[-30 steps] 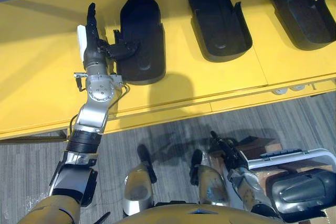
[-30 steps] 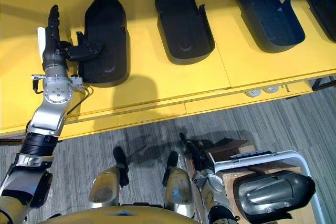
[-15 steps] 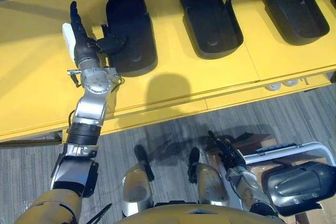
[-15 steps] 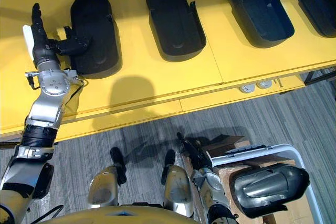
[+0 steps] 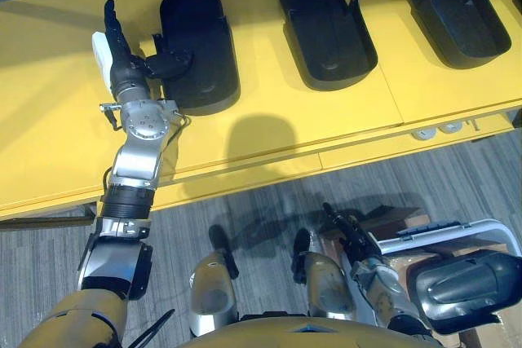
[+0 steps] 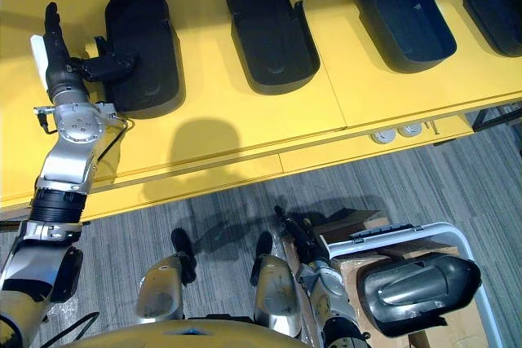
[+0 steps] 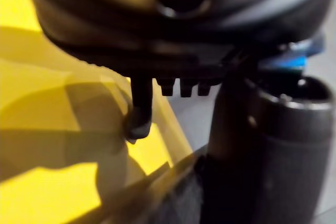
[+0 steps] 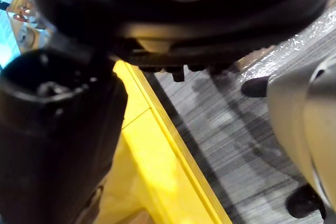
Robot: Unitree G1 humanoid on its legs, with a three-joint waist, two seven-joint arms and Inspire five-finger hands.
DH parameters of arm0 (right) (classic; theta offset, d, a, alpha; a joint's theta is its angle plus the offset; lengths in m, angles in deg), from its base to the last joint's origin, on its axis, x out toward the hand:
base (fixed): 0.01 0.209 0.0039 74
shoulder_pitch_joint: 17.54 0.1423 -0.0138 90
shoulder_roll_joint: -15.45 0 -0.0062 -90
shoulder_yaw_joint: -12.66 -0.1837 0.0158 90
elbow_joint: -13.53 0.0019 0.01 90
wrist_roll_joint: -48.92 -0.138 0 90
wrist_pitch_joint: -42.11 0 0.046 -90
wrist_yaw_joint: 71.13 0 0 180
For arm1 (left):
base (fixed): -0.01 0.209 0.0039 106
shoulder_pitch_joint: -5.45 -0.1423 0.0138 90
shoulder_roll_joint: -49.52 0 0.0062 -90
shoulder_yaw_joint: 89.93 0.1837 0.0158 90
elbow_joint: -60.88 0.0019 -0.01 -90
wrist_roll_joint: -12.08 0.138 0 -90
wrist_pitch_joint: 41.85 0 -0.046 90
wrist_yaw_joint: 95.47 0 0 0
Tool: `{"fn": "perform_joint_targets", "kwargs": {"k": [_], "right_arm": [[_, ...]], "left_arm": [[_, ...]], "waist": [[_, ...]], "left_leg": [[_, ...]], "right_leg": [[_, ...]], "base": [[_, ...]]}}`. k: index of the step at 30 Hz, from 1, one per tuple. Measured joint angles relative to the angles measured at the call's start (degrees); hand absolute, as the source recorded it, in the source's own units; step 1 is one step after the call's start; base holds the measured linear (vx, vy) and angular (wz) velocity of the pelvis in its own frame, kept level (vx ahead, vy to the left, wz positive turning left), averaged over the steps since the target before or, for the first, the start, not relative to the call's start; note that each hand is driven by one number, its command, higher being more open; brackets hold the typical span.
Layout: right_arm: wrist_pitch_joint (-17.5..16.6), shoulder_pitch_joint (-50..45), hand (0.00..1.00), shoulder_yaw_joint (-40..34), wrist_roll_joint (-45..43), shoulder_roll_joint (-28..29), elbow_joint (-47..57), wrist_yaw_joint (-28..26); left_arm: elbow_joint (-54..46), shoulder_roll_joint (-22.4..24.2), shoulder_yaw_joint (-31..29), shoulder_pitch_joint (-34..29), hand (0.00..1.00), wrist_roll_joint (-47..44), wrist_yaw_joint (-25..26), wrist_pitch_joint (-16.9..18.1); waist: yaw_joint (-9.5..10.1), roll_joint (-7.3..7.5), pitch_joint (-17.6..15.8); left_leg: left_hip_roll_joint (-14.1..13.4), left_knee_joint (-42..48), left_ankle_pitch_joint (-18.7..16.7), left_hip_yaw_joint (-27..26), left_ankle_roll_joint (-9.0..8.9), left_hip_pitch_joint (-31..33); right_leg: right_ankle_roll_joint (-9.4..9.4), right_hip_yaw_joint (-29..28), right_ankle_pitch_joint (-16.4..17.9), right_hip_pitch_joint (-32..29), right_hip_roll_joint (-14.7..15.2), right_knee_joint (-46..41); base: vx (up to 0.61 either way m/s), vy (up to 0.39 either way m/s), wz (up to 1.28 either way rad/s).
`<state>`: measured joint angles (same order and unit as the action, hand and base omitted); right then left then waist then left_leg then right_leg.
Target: Walk over and take three plastic housings, then place them on the shelf
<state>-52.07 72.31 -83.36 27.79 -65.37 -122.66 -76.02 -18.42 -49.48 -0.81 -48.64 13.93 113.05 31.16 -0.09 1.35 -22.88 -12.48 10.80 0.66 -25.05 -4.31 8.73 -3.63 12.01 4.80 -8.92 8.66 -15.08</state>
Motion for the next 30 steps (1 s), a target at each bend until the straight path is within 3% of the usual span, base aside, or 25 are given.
{"fn": "perform_joint_targets", "kwargs": {"k": [6,11,15,20,22,25,30], "right_arm": [[0.01,-0.17,1.00,-0.10,0.16,0.00,-0.14,-0.36],[0.03,-1.35,1.00,-0.23,0.31,0.02,-0.34,-0.90],[0.32,-2.61,1.00,-1.90,0.43,0.43,-1.36,-0.99],[1.97,-5.58,1.00,-5.83,0.51,2.46,-3.34,-0.91],[2.51,-7.35,1.00,-7.00,0.75,3.96,-3.87,-0.97],[2.50,-7.86,1.00,-7.50,2.83,4.58,-5.37,-1.07],[2.49,-8.53,1.00,-9.29,3.07,4.90,-7.16,-1.21]], "left_arm": [[-0.96,-0.90,-0.19,-0.44,1.00,-0.06,-4.42,0.45],[-6.49,-0.99,-0.17,-5.98,1.00,-0.08,-7.14,0.55],[-7.13,-1.13,-0.25,-8.93,1.00,-1.94,-7.36,2.90],[-9.71,1.07,0.14,-13.76,1.00,-10.08,-6.71,13.47],[-12.35,3.69,2.05,-14.67,1.00,-14.46,-7.67,20.36],[-16.22,6.39,4.02,-15.78,1.00,-18.03,-8.00,28.08],[-18.06,9.44,4.45,-15.79,1.00,-17.97,-7.74,35.55]], "waist": [[0.32,-0.03,-0.01],[0.46,-0.27,0.12],[0.68,-1.20,0.92],[0.61,-1.81,5.81],[0.38,-1.59,8.28],[-0.23,-1.47,11.84],[-1.45,-2.10,15.85]], "left_leg": [[0.05,-0.07,0.00,0.07,0.00,-0.60],[0.42,-1.41,-0.19,-0.13,-0.14,-3.77],[1.18,-4.07,0.35,-0.39,-0.28,-6.36],[2.05,-7.33,1.19,-0.75,-0.92,-9.19],[2.25,-8.26,1.18,-1.27,-0.93,-11.42],[2.61,-9.67,1.01,-2.59,-1.18,-13.81],[3.02,-12.45,1.39,-3.79,-1.87,-16.38]], "right_leg": [[0.05,0.15,0.05,0.66,0.03,-0.02],[-0.10,0.31,0.77,3.44,0.17,0.15],[-0.42,0.61,0.88,5.65,0.24,1.45],[-0.65,1.18,0.69,8.43,0.19,4.28],[-0.64,0.92,0.68,10.85,0.13,5.27],[-0.72,0.17,0.61,12.69,0.12,6.81],[-1.24,-0.42,0.26,14.31,0.10,8.49]], "base": [[0.00,0.000,0.00],[0.00,0.000,0.00],[0.01,0.003,0.01],[0.11,0.018,0.03],[0.11,0.030,0.04],[0.09,0.022,-0.14],[0.01,0.016,-0.12]]}}
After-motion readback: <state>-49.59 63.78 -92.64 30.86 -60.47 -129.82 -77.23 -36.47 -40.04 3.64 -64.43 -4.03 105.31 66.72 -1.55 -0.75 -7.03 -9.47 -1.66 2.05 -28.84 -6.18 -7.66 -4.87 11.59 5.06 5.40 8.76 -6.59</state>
